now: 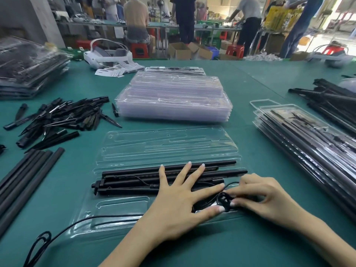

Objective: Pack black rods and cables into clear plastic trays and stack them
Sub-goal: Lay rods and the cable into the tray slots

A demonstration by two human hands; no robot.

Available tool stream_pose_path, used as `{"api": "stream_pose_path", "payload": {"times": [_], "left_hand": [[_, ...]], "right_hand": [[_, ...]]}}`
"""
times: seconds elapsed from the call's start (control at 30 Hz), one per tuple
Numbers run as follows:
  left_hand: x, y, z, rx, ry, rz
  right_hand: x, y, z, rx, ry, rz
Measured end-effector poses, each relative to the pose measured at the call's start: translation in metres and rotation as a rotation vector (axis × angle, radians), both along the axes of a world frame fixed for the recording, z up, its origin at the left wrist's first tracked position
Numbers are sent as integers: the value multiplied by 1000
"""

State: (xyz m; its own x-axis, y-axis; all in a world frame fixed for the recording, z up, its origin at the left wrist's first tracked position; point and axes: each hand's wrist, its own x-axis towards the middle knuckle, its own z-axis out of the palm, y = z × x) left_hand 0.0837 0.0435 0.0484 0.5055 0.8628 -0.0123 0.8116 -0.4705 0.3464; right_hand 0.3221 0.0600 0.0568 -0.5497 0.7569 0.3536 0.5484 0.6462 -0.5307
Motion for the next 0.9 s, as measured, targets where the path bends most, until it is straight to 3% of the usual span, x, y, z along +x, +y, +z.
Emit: {"api": "stream_pose_path", "payload": {"times": [0.1, 0.23, 0.33, 0.53, 0.63, 0.9], "left_hand": [[0, 1, 2, -22, -100, 41], [8, 2, 7, -30, -194, 112], [16, 0, 7, -13, -208, 159], [18, -3, 6, 54, -196, 132], [19, -6, 8, 199, -125, 80], [32, -18, 3, 587, 159, -94]], "right_hand": [[-1, 2, 2, -51, 49, -30], [-7, 1, -2, 58, -35, -2], [-7, -3, -1, -30, -8, -65], [-4, -15, -3, -7, -42, -85], [9, -17, -1, 28, -128, -84], [13, -11, 8, -154, -27, -164]]}}
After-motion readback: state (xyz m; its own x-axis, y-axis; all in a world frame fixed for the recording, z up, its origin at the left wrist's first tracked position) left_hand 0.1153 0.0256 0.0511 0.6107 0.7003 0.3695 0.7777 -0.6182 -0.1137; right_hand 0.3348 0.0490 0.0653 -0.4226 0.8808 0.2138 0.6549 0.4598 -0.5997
